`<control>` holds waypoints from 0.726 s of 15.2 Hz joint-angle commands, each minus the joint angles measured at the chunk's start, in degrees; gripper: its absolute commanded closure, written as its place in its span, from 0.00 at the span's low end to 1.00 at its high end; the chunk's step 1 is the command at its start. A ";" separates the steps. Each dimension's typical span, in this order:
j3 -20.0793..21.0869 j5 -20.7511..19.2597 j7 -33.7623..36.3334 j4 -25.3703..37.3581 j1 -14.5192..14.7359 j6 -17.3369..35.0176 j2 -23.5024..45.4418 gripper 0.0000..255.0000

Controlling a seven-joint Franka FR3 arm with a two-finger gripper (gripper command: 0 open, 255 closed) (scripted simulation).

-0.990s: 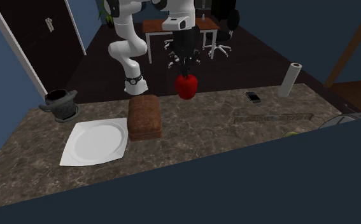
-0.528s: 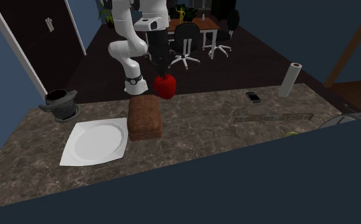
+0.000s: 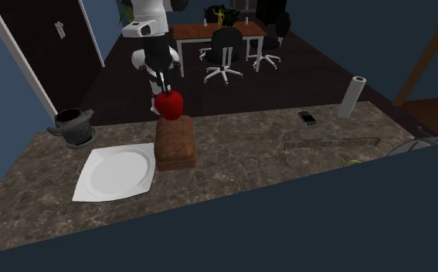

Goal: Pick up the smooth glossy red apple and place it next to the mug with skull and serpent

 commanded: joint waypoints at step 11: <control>-9.69 2.12 -17.00 -4.91 -6.79 -0.14 -4.38 1.00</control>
